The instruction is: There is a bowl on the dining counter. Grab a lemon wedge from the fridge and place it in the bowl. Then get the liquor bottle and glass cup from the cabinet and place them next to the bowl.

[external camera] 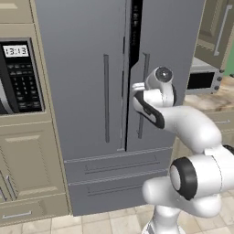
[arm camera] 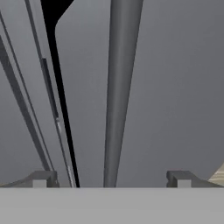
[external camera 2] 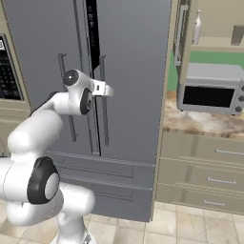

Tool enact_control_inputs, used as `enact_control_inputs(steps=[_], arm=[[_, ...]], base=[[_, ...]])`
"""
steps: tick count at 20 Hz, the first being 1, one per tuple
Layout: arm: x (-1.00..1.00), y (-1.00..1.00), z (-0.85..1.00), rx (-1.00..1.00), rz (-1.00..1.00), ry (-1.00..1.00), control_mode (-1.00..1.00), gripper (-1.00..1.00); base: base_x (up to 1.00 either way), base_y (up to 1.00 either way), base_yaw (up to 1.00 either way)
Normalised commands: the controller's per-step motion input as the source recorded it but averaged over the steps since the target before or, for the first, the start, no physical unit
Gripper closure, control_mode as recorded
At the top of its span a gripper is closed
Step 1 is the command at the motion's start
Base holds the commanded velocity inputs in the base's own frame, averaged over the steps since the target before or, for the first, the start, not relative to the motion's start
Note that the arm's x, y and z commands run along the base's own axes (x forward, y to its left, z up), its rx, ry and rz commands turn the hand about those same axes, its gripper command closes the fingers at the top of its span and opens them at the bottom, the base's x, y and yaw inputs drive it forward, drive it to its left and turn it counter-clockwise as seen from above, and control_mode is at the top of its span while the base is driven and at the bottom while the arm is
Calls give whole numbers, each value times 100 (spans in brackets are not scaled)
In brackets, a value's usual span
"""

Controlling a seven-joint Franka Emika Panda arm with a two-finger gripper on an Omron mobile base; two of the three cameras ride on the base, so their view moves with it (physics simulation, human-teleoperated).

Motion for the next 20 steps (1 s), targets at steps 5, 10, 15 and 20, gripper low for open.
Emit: enact_control_inputs(steps=[5, 10, 15, 20], arm=[[61, -8, -1, 0, -4, 0, -100, -100], [57, -16, -1, 0, -1, 0, -100, -100], [48, -7, -3, 0, 0, 0, -100, -100], [28, -2, -7, 0, 0, -1, -100, 100]], base=[[0, 0, 0], [0, 0, 0], [0, 0, 0], [0, 0, 0]])
